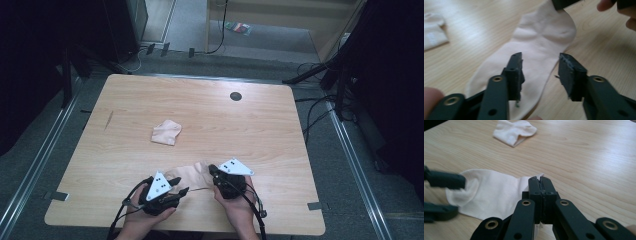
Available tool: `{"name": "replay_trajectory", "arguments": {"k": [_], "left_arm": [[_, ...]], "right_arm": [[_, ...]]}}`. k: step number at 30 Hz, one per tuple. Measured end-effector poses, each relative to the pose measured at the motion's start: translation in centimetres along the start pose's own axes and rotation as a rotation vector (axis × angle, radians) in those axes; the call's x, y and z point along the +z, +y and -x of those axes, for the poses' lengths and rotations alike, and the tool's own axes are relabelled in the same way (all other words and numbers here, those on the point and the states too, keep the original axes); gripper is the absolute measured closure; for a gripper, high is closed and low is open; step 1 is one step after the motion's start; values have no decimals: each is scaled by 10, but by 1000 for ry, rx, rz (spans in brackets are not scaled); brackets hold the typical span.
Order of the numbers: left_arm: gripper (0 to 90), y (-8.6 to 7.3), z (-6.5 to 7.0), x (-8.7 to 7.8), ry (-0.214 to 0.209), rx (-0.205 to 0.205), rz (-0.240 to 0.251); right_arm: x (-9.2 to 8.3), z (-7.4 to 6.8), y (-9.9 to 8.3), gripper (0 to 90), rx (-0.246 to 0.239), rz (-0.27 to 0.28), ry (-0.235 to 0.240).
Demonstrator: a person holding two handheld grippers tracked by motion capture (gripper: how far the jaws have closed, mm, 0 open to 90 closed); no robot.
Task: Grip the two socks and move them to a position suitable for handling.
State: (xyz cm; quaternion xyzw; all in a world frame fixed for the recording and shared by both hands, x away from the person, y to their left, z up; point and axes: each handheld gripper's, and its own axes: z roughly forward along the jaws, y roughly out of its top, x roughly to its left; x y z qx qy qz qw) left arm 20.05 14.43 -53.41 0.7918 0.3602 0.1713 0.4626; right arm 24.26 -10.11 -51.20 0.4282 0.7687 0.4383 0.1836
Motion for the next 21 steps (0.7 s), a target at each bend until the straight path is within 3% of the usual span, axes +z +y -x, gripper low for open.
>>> {"name": "replay_trajectory", "arguments": {"k": [2, 3, 4, 5, 6, 7, 8, 11, 14, 15, 17, 21], "left_arm": [[503, -1, -24, -9, 37, -85, 21], [504, -1, -24, -9, 37, -85, 21], [507, -2, -38, -9, 69, -147, -3], [513, -2, -38, -9, 69, -147, -3], [522, -5, -49, -6, 104, -208, -60], [523, -5, -49, -6, 104, -208, -60], [525, -8, -53, -3, 111, -235, -100], [540, -7, -52, -1, 85, -235, -111], [678, -6, -44, 8, 103, -197, -172], [748, -6, -44, 8, 103, -197, -172], [898, -6, -40, 10, 130, -157, -175], [900, -2, -37, 4, 129, -118, -154]], "right_arm": [[0, 5, -3, 900, 4, -21, -22], [0, 5, -3, 900, 4, -21, -22], [1, 7, -4, 900, 13, -32, -22], [1, 7, -4, 900, 13, -32, -22], [2, 8, -6, 900, 13, -37, -29], [2, 8, -6, 900, 13, -37, -29], [1, 8, -6, 900, 17, -38, -30], [0, 8, -7, 900, 15, -34, -33], [-1, 10, -9, 900, 19, -35, -33], [-1, 10, -9, 900, 19, -35, -33], [-2, 10, -9, 900, 24, -30, -33], [-7, 9, -9, 900, 27, -20, -29]]}}
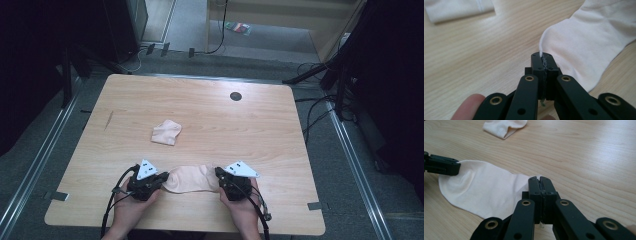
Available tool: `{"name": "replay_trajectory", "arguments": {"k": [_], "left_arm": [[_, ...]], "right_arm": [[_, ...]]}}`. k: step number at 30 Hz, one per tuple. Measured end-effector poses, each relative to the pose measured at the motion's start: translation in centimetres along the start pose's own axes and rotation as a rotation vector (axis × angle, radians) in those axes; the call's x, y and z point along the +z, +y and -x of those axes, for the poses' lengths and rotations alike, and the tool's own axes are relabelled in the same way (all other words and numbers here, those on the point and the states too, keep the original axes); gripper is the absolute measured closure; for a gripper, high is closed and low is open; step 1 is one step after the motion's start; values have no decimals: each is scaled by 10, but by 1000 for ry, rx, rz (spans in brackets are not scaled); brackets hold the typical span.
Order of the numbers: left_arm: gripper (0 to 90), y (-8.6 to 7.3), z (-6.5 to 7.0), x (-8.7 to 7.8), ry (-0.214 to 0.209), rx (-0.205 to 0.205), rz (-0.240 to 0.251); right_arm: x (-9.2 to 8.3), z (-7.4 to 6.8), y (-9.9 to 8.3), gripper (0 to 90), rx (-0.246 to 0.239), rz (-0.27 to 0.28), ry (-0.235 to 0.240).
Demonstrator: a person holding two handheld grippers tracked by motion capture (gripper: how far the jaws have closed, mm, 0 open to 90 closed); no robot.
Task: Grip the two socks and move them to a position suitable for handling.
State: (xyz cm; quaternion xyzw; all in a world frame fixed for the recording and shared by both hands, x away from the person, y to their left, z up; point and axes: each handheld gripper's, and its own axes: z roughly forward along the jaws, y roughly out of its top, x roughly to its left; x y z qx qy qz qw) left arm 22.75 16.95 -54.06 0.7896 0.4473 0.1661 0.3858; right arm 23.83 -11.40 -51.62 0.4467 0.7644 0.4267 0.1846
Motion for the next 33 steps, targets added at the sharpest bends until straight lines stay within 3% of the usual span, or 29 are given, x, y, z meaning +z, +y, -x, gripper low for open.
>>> {"name": "replay_trajectory", "arguments": {"k": [7, 15, 24, 28, 29, 30, 31, 32, 33], "left_arm": [[900, -1, -4, -23, -35, 2, 4], [900, -12, -6, -10, -35, -22, -40], [900, -13, -11, -8, -16, -20, -48], [900, -14, -10, -9, -32, -14, -35], [889, -14, -11, -9, -37, -17, -33], [813, -14, -13, -10, -29, -42, -18], [720, -14, -13, -10, -29, -42, -18], [692, -14, -17, -11, -46, -79, 5], [663, -14, -19, -13, -52, -96, 18]], "right_arm": [[-20, -8, -3, 900, 5, 12, 2], [-12, -11, -19, 900, -4, -58, -9], [-8, 0, -24, 900, 22, -109, -49], [-7, 2, -25, 900, 39, -123, -28], [-7, 2, -25, 833, 50, -119, -4], [-9, 3, -24, 753, 58, -104, -24], [-9, 3, -24, 753, 58, -104, -24], [-11, 7, -23, 649, 93, -78, -10], [-12, 9, -22, 624, 103, -66, -3]]}}
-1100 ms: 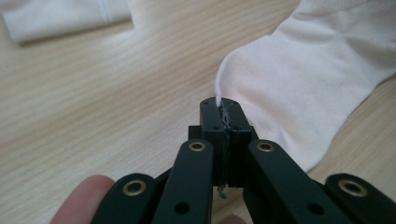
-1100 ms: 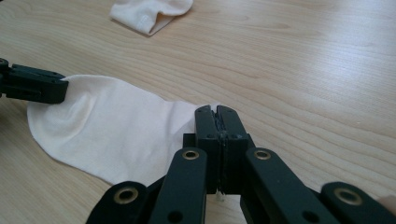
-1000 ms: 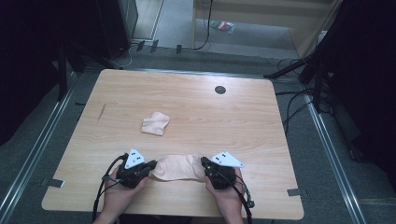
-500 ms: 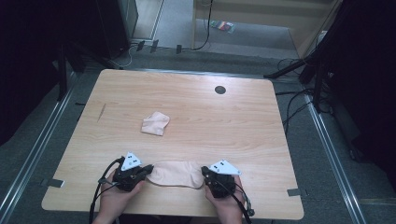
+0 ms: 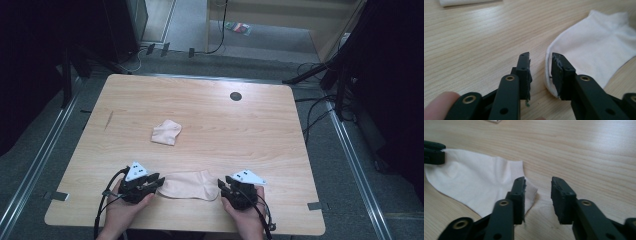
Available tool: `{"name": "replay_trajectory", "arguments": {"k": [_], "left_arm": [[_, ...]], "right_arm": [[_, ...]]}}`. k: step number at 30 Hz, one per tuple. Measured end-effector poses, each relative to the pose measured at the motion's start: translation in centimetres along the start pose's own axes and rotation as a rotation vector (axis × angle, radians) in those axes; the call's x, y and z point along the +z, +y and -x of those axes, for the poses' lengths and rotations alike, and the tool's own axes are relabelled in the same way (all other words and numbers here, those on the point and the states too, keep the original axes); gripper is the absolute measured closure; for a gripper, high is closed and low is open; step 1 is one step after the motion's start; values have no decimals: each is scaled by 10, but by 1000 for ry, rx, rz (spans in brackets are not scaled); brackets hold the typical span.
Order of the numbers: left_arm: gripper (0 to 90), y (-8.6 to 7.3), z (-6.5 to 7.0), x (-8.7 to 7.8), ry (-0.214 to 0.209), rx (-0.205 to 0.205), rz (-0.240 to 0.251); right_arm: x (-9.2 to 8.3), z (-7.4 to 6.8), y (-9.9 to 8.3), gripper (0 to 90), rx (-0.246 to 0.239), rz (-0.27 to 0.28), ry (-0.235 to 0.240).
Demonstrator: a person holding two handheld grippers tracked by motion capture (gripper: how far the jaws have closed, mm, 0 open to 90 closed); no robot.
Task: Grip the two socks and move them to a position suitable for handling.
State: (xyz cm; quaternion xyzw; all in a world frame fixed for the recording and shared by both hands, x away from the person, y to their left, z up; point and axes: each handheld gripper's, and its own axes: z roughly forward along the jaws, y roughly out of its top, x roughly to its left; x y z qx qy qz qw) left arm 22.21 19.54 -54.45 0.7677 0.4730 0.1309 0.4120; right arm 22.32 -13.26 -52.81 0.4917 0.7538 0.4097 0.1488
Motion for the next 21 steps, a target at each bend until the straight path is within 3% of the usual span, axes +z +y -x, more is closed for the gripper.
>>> {"name": "replay_trajectory", "arguments": {"k": [2, 5, 6, 7, 8, 9, 11, 17, 19, 21], "left_arm": [[598, 1, -3, -3, -8, -23, 20], [573, 1, -6, -4, 1, -33, 34], [545, 2, -7, -4, 16, -38, 40], [533, 2, -7, -4, 16, -38, 40], [520, 2, -9, -4, 23, -44, 51], [516, 2, -9, -4, 23, -44, 51], [500, 3, -12, -4, 29, -51, 58], [468, 11, -27, -3, 33, -99, 82], [421, 14, -32, -1, 42, -112, 91], [371, 19, -41, 3, 58, -143, 102]], "right_arm": [[-3, 3, 1, 572, 5, 19, 0], [-5, 5, 2, 503, 5, 35, -10], [-6, 6, 3, 405, 10, 49, -27], [-6, 6, 3, 405, 10, 49, -27], [-6, 6, 5, 291, -4, 60, -40], [-6, 6, 5, 291, -4, 60, -40], [-11, 3, 9, 166, -2, 89, -57], [-24, 8, 20, 80, -32, 158, -66], [-27, 21, 16, 48, -81, 142, -91], [-29, 35, 9, 44, -52, 156, -100]]}}
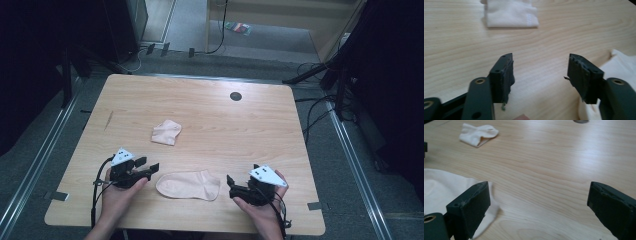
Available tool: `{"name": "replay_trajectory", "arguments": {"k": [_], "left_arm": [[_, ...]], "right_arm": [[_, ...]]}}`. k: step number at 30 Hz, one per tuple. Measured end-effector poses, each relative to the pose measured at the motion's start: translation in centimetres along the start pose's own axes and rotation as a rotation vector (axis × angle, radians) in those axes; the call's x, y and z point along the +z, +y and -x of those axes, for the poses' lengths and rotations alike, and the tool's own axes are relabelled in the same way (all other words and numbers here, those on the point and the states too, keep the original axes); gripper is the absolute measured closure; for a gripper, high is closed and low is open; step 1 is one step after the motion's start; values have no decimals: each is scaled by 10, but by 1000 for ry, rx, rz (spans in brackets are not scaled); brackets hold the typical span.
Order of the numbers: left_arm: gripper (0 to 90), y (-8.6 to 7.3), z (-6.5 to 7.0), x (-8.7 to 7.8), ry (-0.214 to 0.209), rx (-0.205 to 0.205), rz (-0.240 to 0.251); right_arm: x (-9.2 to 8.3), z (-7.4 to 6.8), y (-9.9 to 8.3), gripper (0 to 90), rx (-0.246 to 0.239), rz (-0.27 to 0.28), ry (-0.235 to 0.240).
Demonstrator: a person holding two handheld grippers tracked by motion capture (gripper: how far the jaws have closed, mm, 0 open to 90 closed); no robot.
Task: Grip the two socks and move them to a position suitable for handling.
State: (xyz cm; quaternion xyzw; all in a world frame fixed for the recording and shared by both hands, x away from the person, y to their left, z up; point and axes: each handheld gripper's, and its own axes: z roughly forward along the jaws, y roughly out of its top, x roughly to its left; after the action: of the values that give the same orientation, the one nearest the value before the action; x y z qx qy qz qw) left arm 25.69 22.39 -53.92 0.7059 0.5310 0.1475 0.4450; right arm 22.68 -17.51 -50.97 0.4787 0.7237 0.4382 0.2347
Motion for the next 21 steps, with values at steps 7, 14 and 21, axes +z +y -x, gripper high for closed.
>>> {"name": "replay_trajectory", "arguments": {"k": [7, 14, 21], "left_arm": [[350, 20, -11, 11, 57, -5, 47], [345, 37, -20, 23, 119, 2, 69], [381, 53, -28, 41, 155, -2, 40]], "right_arm": [[2, 31, -13, 41, 49, 58, -46], [17, 40, -24, 56, 104, -2, -66], [20, 33, -24, 89, 58, -7, -88]]}}
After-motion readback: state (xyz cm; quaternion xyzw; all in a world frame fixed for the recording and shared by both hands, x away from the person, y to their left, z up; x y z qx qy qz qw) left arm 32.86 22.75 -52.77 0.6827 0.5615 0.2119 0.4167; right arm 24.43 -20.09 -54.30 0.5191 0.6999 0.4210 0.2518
